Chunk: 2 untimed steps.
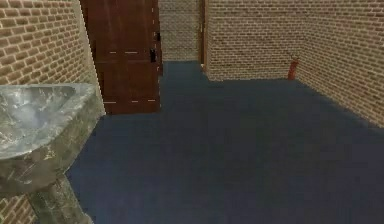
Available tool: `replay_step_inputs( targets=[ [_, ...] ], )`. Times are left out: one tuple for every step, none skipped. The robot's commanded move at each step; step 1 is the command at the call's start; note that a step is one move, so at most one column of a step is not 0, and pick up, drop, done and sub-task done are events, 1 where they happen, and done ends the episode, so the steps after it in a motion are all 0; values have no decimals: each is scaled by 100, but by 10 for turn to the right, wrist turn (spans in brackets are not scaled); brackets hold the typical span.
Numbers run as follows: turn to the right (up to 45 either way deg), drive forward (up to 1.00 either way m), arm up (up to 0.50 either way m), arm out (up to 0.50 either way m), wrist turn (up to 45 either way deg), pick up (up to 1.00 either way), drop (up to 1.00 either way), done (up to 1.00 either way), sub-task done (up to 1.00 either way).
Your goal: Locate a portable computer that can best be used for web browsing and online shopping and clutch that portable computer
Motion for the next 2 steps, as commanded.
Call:
replay_step_inputs(
  targets=[
    [0, 45, 0, 0, 0, 0, 0, 0, 0],
    [0, 100, 0, 0, 0, 0, 0, 0, 0]
  ],
)
